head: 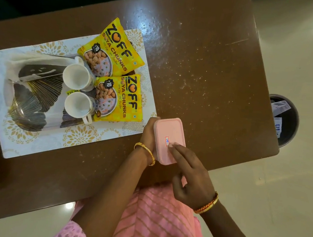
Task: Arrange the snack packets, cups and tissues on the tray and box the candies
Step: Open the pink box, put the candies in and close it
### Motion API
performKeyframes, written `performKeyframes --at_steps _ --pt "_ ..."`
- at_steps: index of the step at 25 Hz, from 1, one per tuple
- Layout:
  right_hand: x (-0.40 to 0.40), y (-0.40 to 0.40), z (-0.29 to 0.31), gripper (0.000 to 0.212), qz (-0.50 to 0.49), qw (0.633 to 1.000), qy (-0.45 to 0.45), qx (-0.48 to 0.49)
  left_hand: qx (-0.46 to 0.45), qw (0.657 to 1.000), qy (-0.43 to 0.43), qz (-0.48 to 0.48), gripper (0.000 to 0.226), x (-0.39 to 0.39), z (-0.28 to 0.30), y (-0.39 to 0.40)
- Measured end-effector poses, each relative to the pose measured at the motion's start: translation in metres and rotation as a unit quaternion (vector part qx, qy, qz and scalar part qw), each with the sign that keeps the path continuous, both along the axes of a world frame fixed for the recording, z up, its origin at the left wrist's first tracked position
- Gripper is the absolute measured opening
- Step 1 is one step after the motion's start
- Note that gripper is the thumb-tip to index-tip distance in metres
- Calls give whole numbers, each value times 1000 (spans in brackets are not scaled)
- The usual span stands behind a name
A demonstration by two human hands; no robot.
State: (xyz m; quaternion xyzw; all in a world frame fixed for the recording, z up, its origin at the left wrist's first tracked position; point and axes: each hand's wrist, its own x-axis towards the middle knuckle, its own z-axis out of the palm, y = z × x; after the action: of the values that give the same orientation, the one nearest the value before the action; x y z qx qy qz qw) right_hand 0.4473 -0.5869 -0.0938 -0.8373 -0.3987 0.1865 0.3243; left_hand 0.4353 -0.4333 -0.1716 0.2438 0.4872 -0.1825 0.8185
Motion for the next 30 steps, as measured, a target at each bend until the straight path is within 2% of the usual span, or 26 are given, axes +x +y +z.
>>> performKeyframes --at_steps 6,9,12,15,17,19,20,22,26,30 --pt "-14 12 -3 63 -70 996 -37 -38 -3 1000 7 -21 56 9 6 -1" --pt "-18 11 -1 58 -79 996 -12 -32 34 998 24 -45 56 3 12 0" --pt "-11 10 -4 40 -167 985 39 17 75 991 39 -105 50 -5 16 -4" --pt "7 19 -10 35 -238 970 43 -14 113 983 47 -137 39 -11 17 -6" --pt "24 28 -17 36 -204 963 170 -55 107 983 48 -141 47 -16 19 -4" --pt "39 35 -20 29 -152 927 336 -66 81 984 45 -154 66 -22 19 2" --pt "42 37 -20 25 -127 912 386 -59 76 983 43 -160 68 -23 20 5" --pt "42 41 -21 20 -92 905 414 -34 82 980 36 -176 67 -26 22 13" --pt "36 46 -23 19 -93 906 414 4 81 979 10 -187 67 -33 22 15" --pt "28 46 -25 18 -92 879 468 4 148 977 9 -151 53 -46 18 11"
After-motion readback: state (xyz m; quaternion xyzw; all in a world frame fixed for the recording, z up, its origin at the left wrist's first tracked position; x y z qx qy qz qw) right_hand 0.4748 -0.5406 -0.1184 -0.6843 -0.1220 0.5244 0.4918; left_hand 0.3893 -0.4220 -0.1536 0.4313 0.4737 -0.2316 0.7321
